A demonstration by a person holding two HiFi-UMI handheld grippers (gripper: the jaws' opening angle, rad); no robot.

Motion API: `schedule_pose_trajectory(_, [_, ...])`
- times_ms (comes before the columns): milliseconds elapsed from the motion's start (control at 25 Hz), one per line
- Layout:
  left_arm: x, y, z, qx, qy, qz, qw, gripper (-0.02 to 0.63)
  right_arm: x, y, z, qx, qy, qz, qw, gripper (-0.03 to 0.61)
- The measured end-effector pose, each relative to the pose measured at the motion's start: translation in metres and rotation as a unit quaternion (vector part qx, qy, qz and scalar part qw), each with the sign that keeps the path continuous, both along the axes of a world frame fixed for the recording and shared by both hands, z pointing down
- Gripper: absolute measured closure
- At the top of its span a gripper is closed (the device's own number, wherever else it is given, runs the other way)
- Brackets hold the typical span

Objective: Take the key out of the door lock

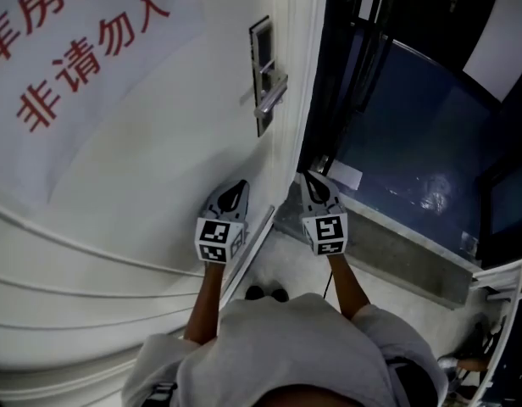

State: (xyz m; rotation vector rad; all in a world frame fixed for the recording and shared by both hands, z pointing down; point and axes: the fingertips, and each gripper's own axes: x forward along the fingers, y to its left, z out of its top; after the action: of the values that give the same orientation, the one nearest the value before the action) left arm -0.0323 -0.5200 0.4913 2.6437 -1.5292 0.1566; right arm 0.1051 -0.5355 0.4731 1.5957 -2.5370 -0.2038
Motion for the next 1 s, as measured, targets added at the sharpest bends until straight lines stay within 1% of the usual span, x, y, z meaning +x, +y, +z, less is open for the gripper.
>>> schedule_pose_trajectory(200, [-0.004,0.001,0.000,-0.001,-0.001,0.002,1.0000,0.595,-0.021,-0.006,-0.005,0.008,0.012,-0.020,1.000,0.555])
schedule_pose_trajectory(320, [-0.004,0.000,0.000,0.000,-0.003,0.005,1.0000,0.595,-0.025,-0.011,-0.010,0.022,0.034,-0.024,0.999,0.555])
schedule_pose_trajectory(480, [0.000,-0.001,-0.001,0.003,-0.003,0.010,0.9999,0.595,-0.027,-0.022,-0.026,0.060,0.091,-0.026,0.994,0.555])
schedule_pose_trajectory(600, [0.001,-0.001,0.000,0.001,-0.003,0.012,0.9999,0.595,-0.032,-0.032,-0.042,0.101,0.158,-0.032,0.982,0.555])
schedule_pose_trajectory(680, [0.002,0.000,0.000,0.000,-0.003,0.014,0.9999,0.595,-0.035,-0.040,-0.049,0.124,0.219,-0.033,0.967,0.555])
schedule_pose_trajectory(720, [0.002,0.000,0.000,0.000,-0.003,0.015,0.9999,0.595,-0.037,-0.044,-0.051,0.136,0.255,-0.033,0.957,0.555])
schedule_pose_trajectory(840, [0.004,0.000,0.000,0.000,-0.003,0.018,0.9998,0.595,-0.042,-0.056,-0.056,0.178,0.359,-0.032,0.916,0.555])
schedule_pose_trajectory(920, [0.004,0.000,0.002,-0.002,-0.005,0.019,0.9998,0.595,-0.044,-0.063,-0.061,0.201,0.409,-0.033,0.889,0.555])
schedule_pose_trajectory(1000, [0.004,0.000,0.002,-0.003,-0.005,0.020,0.9998,0.595,-0.046,-0.070,-0.065,0.216,0.447,-0.035,0.867,0.555])
